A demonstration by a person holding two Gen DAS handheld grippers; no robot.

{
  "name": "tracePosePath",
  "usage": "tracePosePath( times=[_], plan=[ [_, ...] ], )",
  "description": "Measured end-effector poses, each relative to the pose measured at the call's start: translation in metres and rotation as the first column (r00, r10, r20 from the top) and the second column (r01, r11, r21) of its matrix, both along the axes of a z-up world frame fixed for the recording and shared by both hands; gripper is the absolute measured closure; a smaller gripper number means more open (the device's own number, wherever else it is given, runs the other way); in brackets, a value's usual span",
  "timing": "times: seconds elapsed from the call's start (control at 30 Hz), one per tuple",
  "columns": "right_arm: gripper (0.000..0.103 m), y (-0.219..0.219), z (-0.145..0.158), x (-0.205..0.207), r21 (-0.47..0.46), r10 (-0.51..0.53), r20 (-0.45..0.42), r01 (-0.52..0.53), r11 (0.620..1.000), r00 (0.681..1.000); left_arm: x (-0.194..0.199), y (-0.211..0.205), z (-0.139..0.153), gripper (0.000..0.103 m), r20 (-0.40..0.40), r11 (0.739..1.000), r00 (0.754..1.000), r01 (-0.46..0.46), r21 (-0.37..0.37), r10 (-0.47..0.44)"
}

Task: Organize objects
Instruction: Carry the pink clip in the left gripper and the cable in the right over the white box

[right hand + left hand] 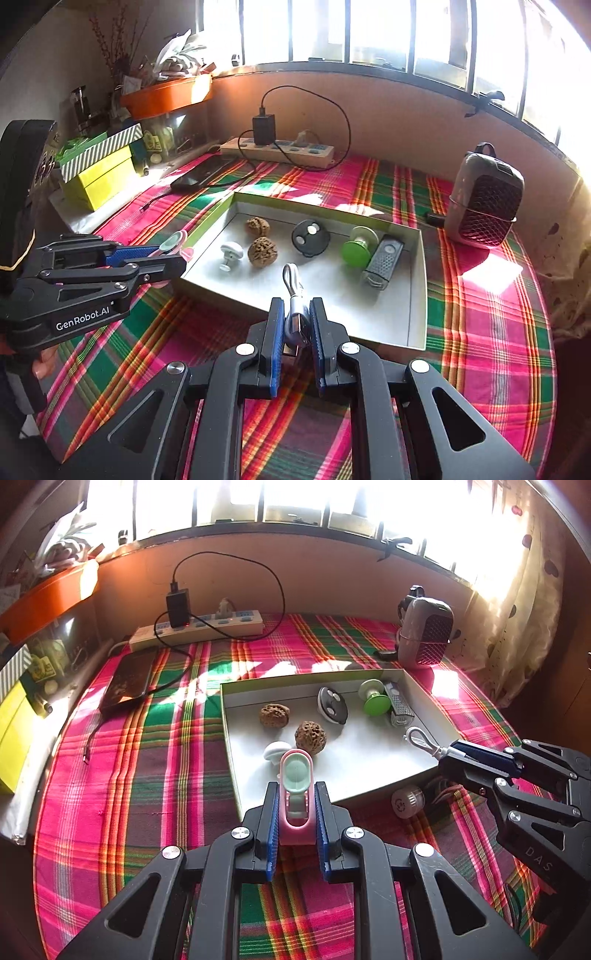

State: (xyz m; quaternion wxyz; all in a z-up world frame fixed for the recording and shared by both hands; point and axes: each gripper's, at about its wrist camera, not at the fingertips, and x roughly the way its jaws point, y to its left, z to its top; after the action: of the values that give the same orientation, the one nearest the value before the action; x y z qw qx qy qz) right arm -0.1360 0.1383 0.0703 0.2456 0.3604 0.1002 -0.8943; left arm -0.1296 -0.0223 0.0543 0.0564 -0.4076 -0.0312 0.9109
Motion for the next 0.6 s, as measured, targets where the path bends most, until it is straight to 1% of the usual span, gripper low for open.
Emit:
tracePosePath(
  times=[0.3,0.6],
  plan=[
    [0.088,0.020,-0.008,-0.034,0.006,-0.059,0.038,0.059,0.998,0.998,-0.028,0.021,-0.007,0.087,0.026,0.999,0.998,0.054,0.005,-0.054],
    [0.088,0.022,-0.019,-0.059,0.008,-0.058,0.090,0.057,0.998,0.994,-0.054,0.037,-0.015,0.087,0.056,0.995,0.994,0.095,0.017,-0.096]
  ],
)
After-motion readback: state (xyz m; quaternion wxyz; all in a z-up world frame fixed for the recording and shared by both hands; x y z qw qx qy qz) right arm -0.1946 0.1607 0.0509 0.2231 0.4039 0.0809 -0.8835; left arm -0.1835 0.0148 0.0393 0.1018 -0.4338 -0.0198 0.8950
